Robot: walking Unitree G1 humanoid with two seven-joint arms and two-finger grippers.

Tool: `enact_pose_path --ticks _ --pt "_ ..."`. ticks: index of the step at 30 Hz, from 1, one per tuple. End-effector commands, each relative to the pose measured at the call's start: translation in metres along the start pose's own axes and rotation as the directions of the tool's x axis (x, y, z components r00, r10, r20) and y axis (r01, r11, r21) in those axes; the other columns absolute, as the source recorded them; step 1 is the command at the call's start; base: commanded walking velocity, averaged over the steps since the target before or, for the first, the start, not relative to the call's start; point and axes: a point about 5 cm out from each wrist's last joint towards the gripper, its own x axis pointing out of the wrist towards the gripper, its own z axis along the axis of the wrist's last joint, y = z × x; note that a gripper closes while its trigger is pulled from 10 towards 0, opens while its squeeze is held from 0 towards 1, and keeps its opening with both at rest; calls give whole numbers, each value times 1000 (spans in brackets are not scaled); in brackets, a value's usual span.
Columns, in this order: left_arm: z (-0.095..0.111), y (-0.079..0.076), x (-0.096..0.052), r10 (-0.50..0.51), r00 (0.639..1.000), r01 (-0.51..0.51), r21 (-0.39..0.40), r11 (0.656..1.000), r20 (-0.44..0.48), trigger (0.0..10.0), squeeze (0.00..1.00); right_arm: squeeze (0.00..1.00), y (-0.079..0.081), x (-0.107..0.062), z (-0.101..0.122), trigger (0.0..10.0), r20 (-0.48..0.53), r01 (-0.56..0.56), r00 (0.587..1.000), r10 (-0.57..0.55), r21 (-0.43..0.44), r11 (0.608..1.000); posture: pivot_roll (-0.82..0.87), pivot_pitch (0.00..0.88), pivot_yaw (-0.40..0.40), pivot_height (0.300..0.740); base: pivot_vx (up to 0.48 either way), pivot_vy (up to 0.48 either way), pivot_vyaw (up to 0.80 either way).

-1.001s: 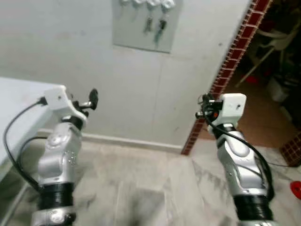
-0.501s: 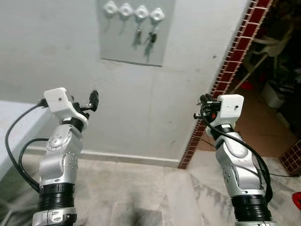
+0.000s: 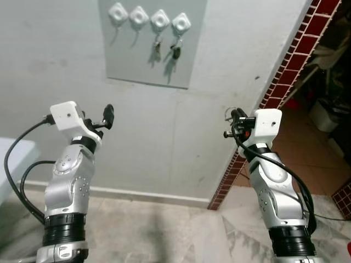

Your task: Hang keys on a hook

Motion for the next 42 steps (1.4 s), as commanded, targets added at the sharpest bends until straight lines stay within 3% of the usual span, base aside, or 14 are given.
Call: enact_pose_path --ticks 1,8,14,24,42 --pt "-3 -9 0 -33 999 33 4 999 -11 10000 0 0 -10 -2 6 10000 22 27 999 -27 -11 1000 4 0 -84 740 439 0 0" --pt "-5 -9 -1 -25 999 25 6 1000 -26 10000 0 0 -9 -2 5 10000 19 24 1000 -24 -10 1000 5 0 -83 740 432 0 0" --pt "-8 -12 -3 -25 999 26 25 999 -33 10000 0 0 -9 -3 5 10000 16 24 1000 -23 -9 1000 7 0 -83 740 0 0 0" --pt "-11 -14 -4 -35 998 34 -8 999 -55 10000 0 0 -8 -3 5 10000 16 23 1000 -23 -5 1000 6 0 -82 740 0 0 0" --pt "-11 -12 -3 -28 998 27 -13 1000 -62 10000 0 0 -6 -3 4 10000 14 19 1000 -19 2 1000 7 0 -82 740 0 461 0"
